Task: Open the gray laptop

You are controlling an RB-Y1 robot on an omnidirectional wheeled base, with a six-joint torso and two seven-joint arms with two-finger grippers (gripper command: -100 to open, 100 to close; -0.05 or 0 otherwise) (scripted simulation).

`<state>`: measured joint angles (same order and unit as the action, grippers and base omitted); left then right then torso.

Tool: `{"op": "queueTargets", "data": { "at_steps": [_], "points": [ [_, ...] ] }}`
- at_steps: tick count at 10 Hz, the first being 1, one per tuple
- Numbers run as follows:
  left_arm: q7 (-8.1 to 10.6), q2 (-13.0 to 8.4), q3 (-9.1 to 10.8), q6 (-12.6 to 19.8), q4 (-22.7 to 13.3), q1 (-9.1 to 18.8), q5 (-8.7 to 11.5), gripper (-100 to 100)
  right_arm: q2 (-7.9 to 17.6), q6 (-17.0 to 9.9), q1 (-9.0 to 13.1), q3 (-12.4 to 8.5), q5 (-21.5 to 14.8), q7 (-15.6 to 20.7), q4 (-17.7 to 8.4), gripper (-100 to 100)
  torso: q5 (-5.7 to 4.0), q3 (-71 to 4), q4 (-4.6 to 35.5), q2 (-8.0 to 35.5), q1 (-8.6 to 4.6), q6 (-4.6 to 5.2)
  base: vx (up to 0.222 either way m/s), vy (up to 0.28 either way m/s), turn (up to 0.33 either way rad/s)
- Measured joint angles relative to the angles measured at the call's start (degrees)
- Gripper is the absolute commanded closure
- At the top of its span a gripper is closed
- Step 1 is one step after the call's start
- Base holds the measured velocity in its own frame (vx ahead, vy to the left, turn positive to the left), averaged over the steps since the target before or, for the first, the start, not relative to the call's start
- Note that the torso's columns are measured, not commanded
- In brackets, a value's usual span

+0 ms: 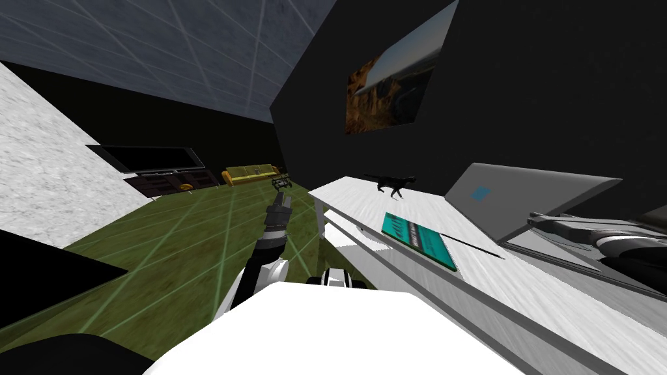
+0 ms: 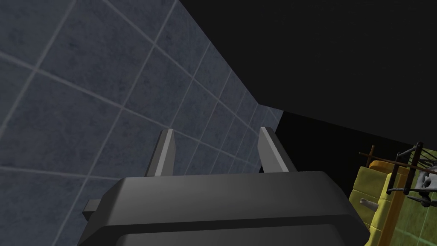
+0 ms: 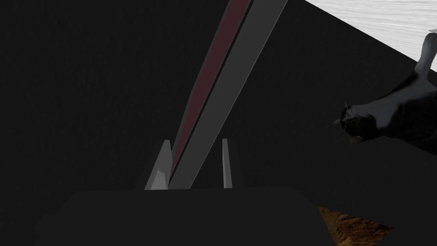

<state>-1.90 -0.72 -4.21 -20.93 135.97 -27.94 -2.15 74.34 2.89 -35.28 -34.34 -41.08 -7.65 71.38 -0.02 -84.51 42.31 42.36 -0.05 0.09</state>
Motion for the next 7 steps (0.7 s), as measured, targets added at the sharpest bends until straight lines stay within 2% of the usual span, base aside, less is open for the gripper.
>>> {"op": "queueTargets", "data": {
  "at_steps": [2, 4, 6, 7],
  "points": [
    [0.0, 0.0, 0.0, 0.0, 0.0, 0.0, 0.0, 0, -0.2, 0.7, 0.7, -0.1, 1.1, -0.9, -0.3, 100, -0.09, -0.1, -0.1, -0.2, -0.06, -0.01, -0.028, -0.033, 0.021],
    [0.0, 0.0, 0.0, 0.0, 0.0, 0.0, 0.0, 0, -1.8, 1.1, 1.9, 0.0, 3.3, -2.0, -0.5, 100, -0.2, 0.0, -0.1, -0.1, -0.36, 0.0, -0.065, -0.069, 0.039],
    [0.0, 0.0, 0.0, 0.0, 0.0, 0.0, 0.0, 0, -3.6, 2.6, 4.7, 0.5, 4.9, -2.5, -2.3, 100, -0.28, 0.0, -0.1, -0.1, -0.45, 0.09, -0.053, -0.068, 0.025],
    [0.0, 0.0, 0.0, 0.0, 0.0, 0.0, 0.0, 0, -4.0, 2.9, 5.2, 0.6, 6.0, -3.1, -2.4, 100, -0.35, 0.0, -0.1, -0.1, -0.51, 0.13, -0.066, -0.082, 0.041]
  ]
}}
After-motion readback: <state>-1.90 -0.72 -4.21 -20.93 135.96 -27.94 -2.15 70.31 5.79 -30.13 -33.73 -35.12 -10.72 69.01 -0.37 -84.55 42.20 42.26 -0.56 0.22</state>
